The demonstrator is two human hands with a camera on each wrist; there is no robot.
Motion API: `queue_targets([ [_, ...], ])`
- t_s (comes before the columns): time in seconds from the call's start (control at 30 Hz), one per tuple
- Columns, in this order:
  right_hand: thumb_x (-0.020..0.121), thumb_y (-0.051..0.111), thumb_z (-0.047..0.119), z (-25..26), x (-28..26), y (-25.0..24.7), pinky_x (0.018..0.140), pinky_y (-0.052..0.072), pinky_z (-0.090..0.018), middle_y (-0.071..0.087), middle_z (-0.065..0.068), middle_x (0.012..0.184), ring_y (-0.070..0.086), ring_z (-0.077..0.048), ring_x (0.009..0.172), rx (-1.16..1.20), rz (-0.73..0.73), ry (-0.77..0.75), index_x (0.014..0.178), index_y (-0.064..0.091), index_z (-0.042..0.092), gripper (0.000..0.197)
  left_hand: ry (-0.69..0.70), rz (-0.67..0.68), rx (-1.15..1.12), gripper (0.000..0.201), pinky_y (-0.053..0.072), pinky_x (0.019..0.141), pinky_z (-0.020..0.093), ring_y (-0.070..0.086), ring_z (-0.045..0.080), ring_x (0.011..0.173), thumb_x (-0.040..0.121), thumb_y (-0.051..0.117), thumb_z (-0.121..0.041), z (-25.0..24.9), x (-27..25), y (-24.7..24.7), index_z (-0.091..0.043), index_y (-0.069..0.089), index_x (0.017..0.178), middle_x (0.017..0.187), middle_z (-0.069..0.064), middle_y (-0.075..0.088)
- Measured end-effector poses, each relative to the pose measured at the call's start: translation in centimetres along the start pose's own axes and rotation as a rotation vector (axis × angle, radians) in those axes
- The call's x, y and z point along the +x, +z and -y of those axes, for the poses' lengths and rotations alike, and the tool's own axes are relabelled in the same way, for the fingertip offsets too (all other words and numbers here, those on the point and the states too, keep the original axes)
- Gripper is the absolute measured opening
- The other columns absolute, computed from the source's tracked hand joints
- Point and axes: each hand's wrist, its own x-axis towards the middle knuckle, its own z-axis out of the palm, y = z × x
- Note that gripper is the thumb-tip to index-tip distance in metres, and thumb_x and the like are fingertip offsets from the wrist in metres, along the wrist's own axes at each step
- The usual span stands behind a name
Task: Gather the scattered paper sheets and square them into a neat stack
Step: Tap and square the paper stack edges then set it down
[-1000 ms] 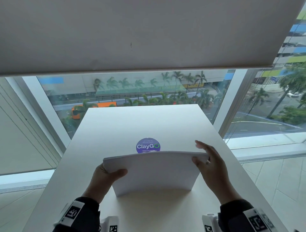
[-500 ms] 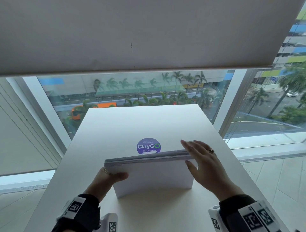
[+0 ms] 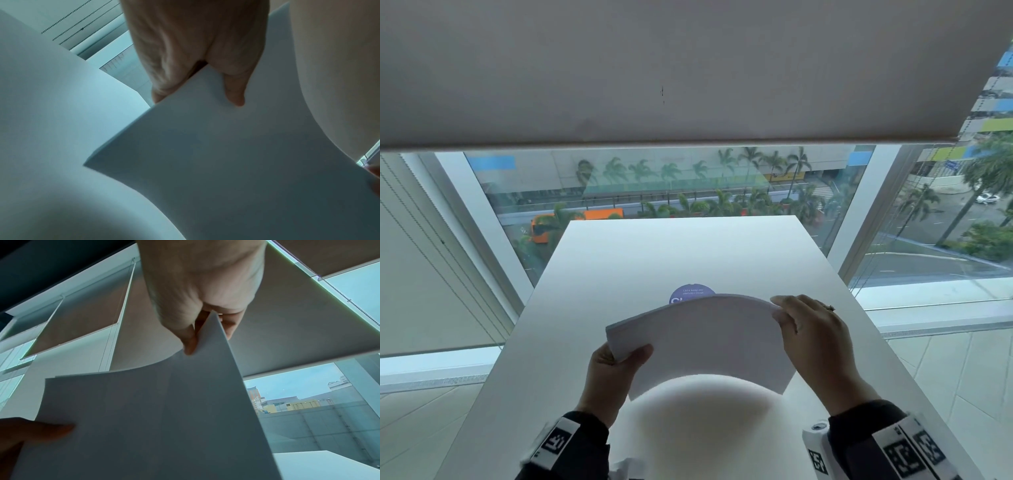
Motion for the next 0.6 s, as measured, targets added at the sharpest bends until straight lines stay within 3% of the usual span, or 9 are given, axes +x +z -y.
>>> queue_targets([
  [0.1,0.076,0.052,0.02,0.2,-0.5,0.3,0.053,0.052,-0.026,0.072,0.0,0.07,0.069,-0.025,0.06,-0.011,0.053,-0.012,0.09,0.074,0.014,0.027,-0.015,0.044,-0.007,0.039,0.055,0.056,0.019,0.066,0.009,0.059,0.041,0.078,-0.031,0.2,0.0,-0.2,-0.01,0.071,0.073,0.066,-0.001,0.074],
  [0.23,0.07,0.062,0.008,-0.5,-0.8,0.5,0.063,0.053,-0.028,0.073,-0.005,0.088,0.068,-0.029,0.07,0.01,0.074,-0.064,0.104,0.072,0.013,0.036,-0.053,0.09,0.011,0.055,0.056,0.057,0.019,0.069,0.01,0.062,0.035,0.078,-0.032,0.4,0.3,-0.4,-0.005,0.071,0.082,0.069,0.001,0.076],
  [0.4,0.081,0.046,0.015,-1.0,-1.2,0.8,0.077,0.055,-0.035,0.072,-0.008,0.102,0.07,-0.026,0.085,0.014,0.06,-0.143,0.107,0.072,0.017,0.037,-0.077,0.117,0.011,0.053,0.056,0.06,0.02,0.07,0.009,0.065,0.034,0.078,-0.031,0.5,0.6,-0.6,-0.007,0.072,0.082,0.072,0.0,0.076],
  [0.53,0.082,0.046,0.015,-1.5,-1.6,0.6,0.081,0.052,-0.037,0.073,-0.005,0.104,0.07,-0.023,0.089,0.014,0.059,-0.156,0.105,0.073,0.019,0.035,-0.087,0.136,0.028,0.048,0.056,0.068,0.027,0.069,0.013,0.068,0.035,0.079,-0.028,0.2,0.6,-0.7,-0.01,0.074,0.079,0.075,0.003,0.076],
  [0.6,0.083,0.046,0.018,-1.3,-1.5,0.5,0.086,0.047,-0.038,0.073,-0.002,0.106,0.07,-0.022,0.093,0.002,0.088,-0.156,0.106,0.072,0.022,0.035,-0.078,0.14,0.03,0.038,0.057,0.065,0.023,0.069,0.011,0.067,0.039,0.081,-0.019,0.2,0.6,-0.6,-0.012,0.074,0.076,0.073,0.001,0.076],
])
